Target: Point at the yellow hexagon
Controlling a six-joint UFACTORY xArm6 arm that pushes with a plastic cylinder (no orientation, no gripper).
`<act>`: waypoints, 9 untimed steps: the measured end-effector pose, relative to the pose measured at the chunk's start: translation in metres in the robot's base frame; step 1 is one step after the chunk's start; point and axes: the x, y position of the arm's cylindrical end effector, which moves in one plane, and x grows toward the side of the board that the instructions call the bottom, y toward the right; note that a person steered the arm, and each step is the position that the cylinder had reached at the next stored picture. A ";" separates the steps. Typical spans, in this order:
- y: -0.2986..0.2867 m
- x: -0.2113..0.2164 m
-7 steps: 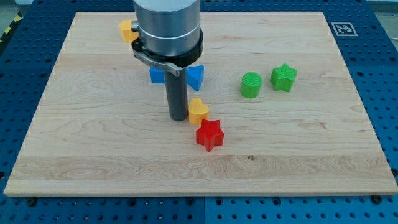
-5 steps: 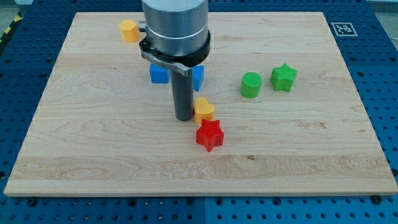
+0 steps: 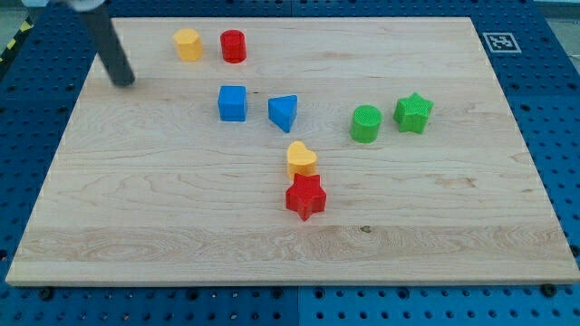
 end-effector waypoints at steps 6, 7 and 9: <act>0.058 -0.080; 0.084 -0.080; 0.081 -0.080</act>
